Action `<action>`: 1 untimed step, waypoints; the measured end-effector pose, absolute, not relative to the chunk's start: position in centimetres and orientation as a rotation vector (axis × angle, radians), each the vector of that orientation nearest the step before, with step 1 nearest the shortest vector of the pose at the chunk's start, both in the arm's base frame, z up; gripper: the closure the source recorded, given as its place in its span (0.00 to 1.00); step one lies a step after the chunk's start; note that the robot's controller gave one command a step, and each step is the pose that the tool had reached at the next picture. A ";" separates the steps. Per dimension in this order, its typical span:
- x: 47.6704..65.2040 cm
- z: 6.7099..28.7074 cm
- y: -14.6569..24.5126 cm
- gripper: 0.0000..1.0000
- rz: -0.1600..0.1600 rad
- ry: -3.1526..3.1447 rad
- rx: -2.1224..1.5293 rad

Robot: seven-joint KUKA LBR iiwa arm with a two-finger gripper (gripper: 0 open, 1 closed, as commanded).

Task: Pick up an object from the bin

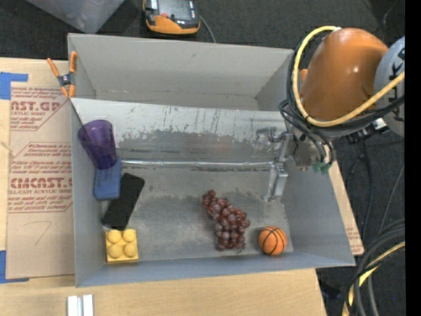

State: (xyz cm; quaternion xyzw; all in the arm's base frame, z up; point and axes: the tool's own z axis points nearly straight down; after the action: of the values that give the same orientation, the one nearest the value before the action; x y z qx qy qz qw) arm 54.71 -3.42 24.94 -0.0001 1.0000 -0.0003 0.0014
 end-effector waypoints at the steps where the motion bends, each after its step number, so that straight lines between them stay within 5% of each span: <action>1: 54.7 24.9 -3.4 0.00 -0.001 3.139 0.000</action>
Offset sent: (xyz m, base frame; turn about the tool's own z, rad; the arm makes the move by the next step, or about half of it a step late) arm -0.0377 0.0233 -0.0687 -0.0947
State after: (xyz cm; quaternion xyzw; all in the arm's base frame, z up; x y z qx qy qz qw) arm 54.71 -3.42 24.94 -0.0001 1.0000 -0.0003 0.0014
